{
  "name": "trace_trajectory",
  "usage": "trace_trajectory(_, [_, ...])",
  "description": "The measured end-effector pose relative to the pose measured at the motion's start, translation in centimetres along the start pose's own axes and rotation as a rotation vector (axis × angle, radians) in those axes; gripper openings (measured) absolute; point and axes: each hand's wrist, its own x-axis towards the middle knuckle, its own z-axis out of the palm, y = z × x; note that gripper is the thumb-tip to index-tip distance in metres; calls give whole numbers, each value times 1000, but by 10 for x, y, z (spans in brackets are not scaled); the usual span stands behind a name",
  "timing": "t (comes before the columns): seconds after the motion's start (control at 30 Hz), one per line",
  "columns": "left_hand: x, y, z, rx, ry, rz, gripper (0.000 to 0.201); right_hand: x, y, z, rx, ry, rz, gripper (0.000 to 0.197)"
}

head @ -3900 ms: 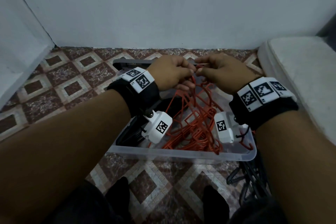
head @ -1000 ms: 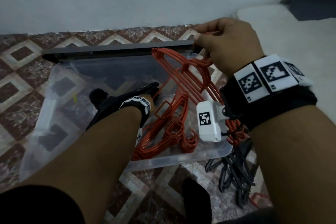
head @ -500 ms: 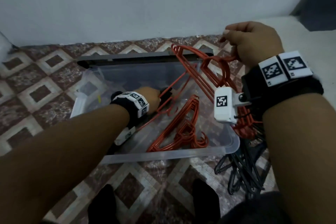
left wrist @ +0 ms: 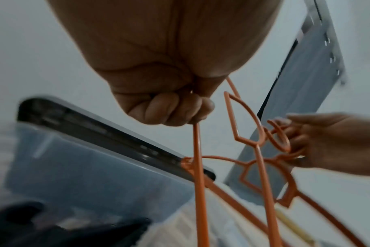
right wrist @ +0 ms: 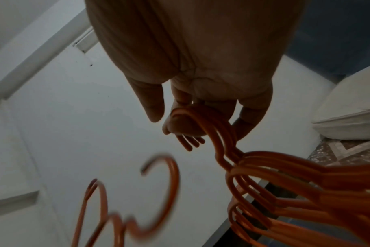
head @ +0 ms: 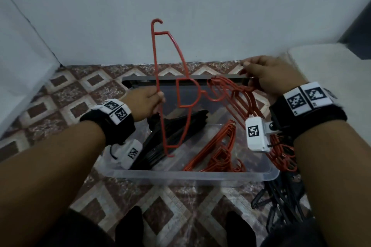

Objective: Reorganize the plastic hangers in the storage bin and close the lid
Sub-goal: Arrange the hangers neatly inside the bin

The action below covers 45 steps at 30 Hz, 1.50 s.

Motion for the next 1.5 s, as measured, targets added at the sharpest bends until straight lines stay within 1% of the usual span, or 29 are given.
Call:
trace_trajectory(0.07, [-3, 22, 8, -297, -41, -14, 31, -5, -4, 12, 13, -29, 5, 17])
trace_trajectory(0.13, [1, 37, 17, -443, -48, -21, 30, -8, -8, 20, 45, -65, 14, 25])
trace_trajectory(0.17, [4, 42, 21, -488, -48, -34, 31, -10, -10, 23, 70, -86, 11, 24])
trace_trajectory(0.23, [12, 44, 32, -565, -54, -97, 32, -12, -15, 29, 127, -102, -9, 7])
trace_trajectory(0.27, [15, 43, 38, -595, -70, -130, 33, -13, -18, 30, 153, -94, -14, 3])
trace_trajectory(0.33, [19, 40, 51, -591, -141, -187, 34, -12, -20, 34, 199, -88, -12, 13])
trace_trajectory(0.4, [21, 36, 65, -545, -236, -267, 35, -14, -21, 41, 202, -121, -17, 14])
trace_trajectory(0.47, [21, 36, 77, -507, -313, -326, 42, -16, -21, 50, 144, -141, -45, 15])
trace_trajectory(0.57, [21, 39, 87, -455, -408, -304, 52, -21, -21, 64, 95, -150, -89, 14])
trace_trajectory(0.63, [19, 43, 93, -526, -439, -311, 53, -25, -22, 67, 105, -160, -94, 12])
trace_trajectory(0.7, [18, 49, 97, -707, -414, -373, 49, -27, -23, 68, 153, -161, -80, 10])
trace_trajectory(0.8, [18, 55, 95, -965, -312, -472, 29, -29, -25, 65, 288, -151, -33, 9])
trace_trajectory(0.9, [21, 59, 86, -1105, -246, -472, 18, -31, -27, 62, 410, -152, 21, 10])
trace_trajectory(1.0, [25, 65, 77, -1174, -105, -434, 15, -34, -27, 60, 498, -165, 22, 10])
trace_trajectory(1.03, [27, 66, 73, -1158, -49, -422, 14, -34, -27, 59, 518, -169, 15, 10])
trace_trajectory(1.07, [30, 65, 70, -1072, 9, -397, 15, -34, -27, 57, 523, -173, 6, 11])
trace_trajectory(1.13, [35, 63, 63, -706, 113, -319, 26, -31, -23, 52, 482, -157, -2, 13])
trace_trajectory(1.17, [38, 61, 60, -587, 162, -292, 27, -29, -20, 49, 447, -138, 3, 14])
trace_trajectory(1.23, [41, 60, 53, -565, 247, -234, 20, -25, -10, 40, 399, -95, 33, 10])
trace_trajectory(1.27, [43, 58, 50, -495, 287, -178, 18, -23, -4, 35, 350, -82, 61, 7])
trace_trajectory(1.3, [44, 57, 48, -367, 324, -116, 16, -21, 3, 30, 223, -78, 89, 5])
trace_trajectory(1.33, [43, 56, 46, -239, 349, -55, 13, -21, 9, 25, 12, -84, 110, 15])
trace_trajectory(1.37, [43, 55, 45, -138, 373, 0, 11, -20, 16, 21, -190, -104, 127, 34])
trace_trajectory(1.4, [42, 56, 46, -76, 363, 38, 11, -21, 22, 20, -360, -144, 143, 55])
trace_trajectory(1.43, [41, 58, 50, -43, 337, 68, 10, -20, 27, 22, -464, -181, 172, 73])
trace_trajectory(1.47, [40, 60, 56, -23, 286, 89, 8, -19, 30, 27, -497, -222, 205, 81])
trace_trajectory(1.5, [40, 61, 64, -8, 222, 106, 7, -15, 34, 34, -489, -245, 229, 79])
